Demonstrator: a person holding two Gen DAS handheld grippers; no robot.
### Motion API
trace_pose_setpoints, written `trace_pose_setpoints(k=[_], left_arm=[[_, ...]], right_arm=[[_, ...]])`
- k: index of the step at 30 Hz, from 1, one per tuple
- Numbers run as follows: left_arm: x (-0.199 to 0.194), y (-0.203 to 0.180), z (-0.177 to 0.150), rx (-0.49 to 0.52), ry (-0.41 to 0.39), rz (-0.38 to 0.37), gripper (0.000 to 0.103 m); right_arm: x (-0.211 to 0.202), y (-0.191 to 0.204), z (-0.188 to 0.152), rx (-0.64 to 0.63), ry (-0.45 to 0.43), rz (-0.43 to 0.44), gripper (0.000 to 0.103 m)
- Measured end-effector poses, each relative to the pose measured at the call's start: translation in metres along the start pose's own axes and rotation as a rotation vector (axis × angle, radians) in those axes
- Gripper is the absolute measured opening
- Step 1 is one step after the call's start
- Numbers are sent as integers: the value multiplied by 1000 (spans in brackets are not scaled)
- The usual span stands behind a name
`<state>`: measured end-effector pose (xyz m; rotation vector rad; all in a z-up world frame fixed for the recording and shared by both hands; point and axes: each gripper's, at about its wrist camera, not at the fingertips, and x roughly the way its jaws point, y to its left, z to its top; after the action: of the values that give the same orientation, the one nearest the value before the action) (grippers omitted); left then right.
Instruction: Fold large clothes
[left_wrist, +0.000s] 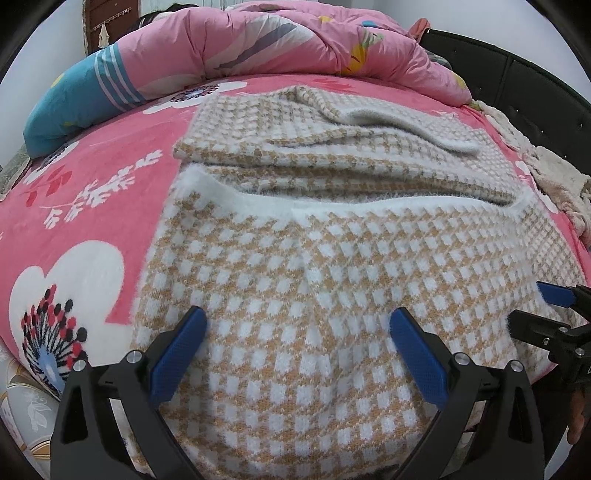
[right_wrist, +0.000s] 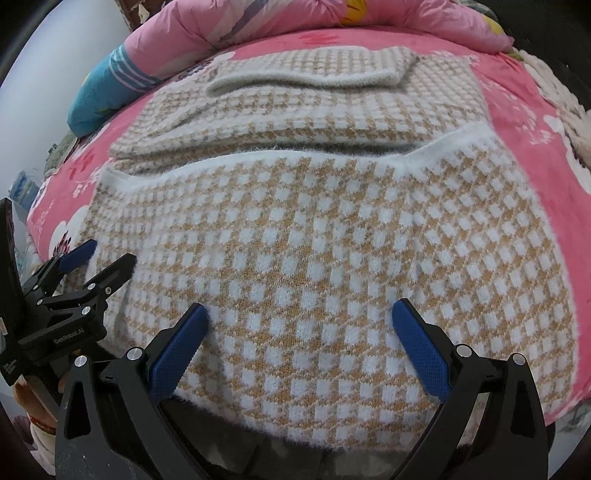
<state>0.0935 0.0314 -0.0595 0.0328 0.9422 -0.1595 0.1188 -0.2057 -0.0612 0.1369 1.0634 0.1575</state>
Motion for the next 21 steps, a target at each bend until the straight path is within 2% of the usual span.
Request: trace_pose_setpoints(k=[14,21], left_arm=[[3,-9,-2,5,3,40,98],[5,-5,-1,-11,14,27,99]], right_arm=[[1,-2,-6,-4,-16,1,95],[-1,-3,-13,-2,-22,4,95]])
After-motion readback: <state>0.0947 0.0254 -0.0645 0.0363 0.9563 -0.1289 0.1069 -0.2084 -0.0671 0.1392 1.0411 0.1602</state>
